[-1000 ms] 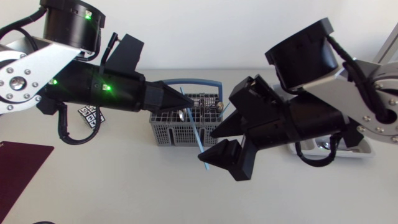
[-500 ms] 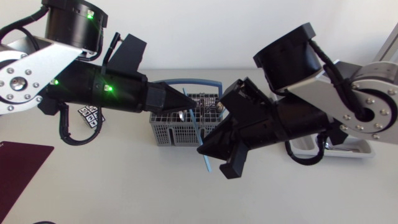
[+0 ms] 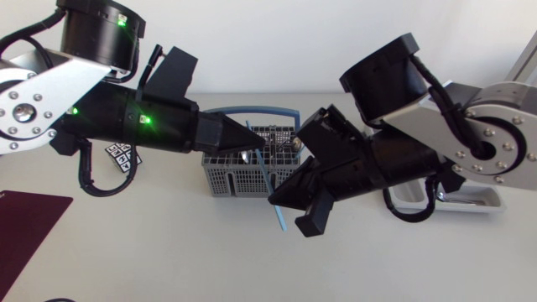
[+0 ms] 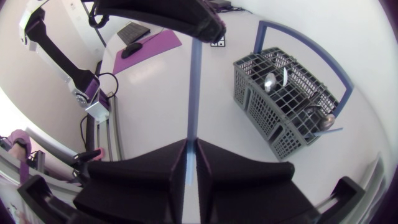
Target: Transfer all utensils from the basket to the drawer tray.
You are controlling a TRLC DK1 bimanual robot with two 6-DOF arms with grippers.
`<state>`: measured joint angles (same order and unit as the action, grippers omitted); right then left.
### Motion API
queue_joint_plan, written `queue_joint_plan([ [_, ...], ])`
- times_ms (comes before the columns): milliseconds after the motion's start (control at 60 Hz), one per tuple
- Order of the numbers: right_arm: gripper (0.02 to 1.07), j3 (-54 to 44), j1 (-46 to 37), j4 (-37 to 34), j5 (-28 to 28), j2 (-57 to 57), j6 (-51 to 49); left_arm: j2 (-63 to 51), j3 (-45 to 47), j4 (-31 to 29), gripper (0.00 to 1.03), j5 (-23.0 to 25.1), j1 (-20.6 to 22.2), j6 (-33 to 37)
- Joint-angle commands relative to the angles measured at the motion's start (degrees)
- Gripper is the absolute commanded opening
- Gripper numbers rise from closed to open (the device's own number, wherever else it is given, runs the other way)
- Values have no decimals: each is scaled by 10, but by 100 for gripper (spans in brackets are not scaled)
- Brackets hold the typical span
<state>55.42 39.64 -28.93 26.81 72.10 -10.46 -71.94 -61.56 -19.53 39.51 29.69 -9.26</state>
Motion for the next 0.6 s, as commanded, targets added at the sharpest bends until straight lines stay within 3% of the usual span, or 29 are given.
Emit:
queue_joint_plan([
  [0,9,13,4,-9,15,11,-4,2,-15,4,16,10,-1,-22],
  [167,9,2,5,-21,22,9,-9,9,-32,3,51,10,-5,-24],
  [233,9,-2,5,-25,22,9,-11,13,-44,4,60,10,-15,-25],
  [383,9,-13,-9,-38,20,-3,-21,20,-54,23,69,9,-46,-37],
  [583,10,-36,-71,-56,19,-41,-40,37,-69,41,72,7,-97,-38],
])
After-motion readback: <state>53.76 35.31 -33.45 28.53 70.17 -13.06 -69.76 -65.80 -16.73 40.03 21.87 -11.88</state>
